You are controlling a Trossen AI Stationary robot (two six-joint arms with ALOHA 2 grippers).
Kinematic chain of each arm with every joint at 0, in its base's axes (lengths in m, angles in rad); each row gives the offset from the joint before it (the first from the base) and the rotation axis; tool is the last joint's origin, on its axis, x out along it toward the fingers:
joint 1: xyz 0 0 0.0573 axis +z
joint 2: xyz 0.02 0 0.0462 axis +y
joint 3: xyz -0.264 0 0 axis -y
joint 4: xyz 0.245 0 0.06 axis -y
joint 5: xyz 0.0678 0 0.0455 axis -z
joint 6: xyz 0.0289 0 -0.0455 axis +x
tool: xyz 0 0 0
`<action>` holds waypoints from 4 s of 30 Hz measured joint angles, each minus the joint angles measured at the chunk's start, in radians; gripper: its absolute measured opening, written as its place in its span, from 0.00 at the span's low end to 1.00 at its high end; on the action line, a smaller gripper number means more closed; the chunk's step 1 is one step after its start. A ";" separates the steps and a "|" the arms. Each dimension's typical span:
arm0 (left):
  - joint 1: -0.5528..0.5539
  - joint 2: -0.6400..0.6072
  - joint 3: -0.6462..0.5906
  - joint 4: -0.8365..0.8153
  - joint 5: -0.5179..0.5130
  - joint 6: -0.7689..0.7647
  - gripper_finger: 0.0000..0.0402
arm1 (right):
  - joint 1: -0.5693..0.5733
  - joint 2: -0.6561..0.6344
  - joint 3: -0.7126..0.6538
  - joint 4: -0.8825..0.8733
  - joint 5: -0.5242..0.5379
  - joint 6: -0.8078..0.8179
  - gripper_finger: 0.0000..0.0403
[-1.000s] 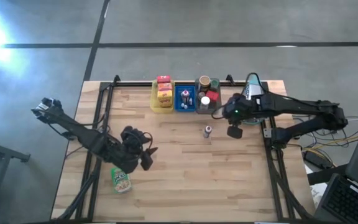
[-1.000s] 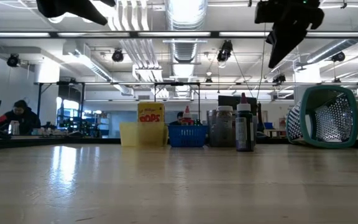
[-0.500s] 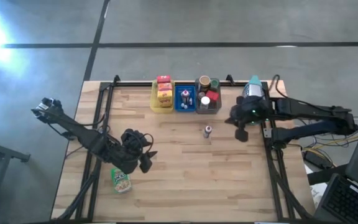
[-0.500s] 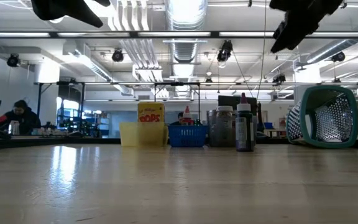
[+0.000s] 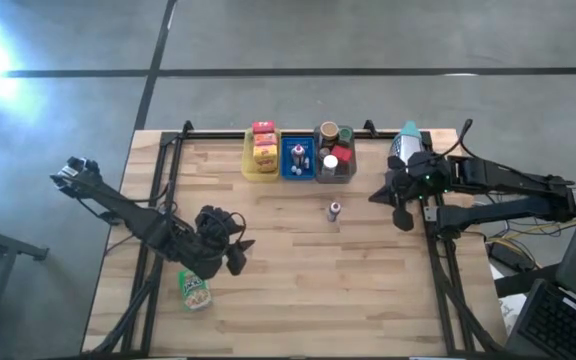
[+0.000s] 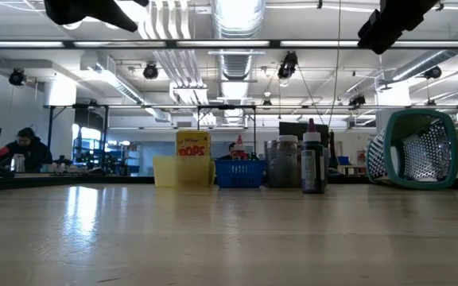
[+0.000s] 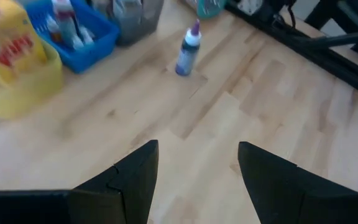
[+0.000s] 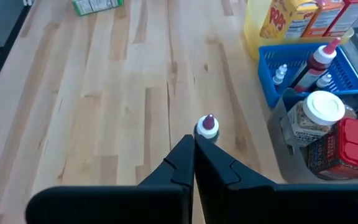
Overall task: Pick & Place Kitchen Items
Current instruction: Put the green cereal box into the yellow bin
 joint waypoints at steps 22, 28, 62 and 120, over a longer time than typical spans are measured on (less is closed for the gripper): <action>0.009 0.126 0.144 -0.368 0.006 -0.438 0.96 | 0.000 0.009 0.000 0.000 0.000 0.001 0.02; 0.030 0.263 0.361 -0.671 0.272 -0.929 0.98 | 0.000 0.009 0.000 0.000 0.000 0.002 0.02; -0.229 0.276 0.199 -0.773 0.624 -1.537 1.00 | 0.000 0.010 0.000 -0.001 0.000 0.001 0.02; -0.236 -0.050 -0.501 -0.071 0.729 -1.616 1.00 | 0.000 0.010 0.001 -0.001 0.000 0.001 0.02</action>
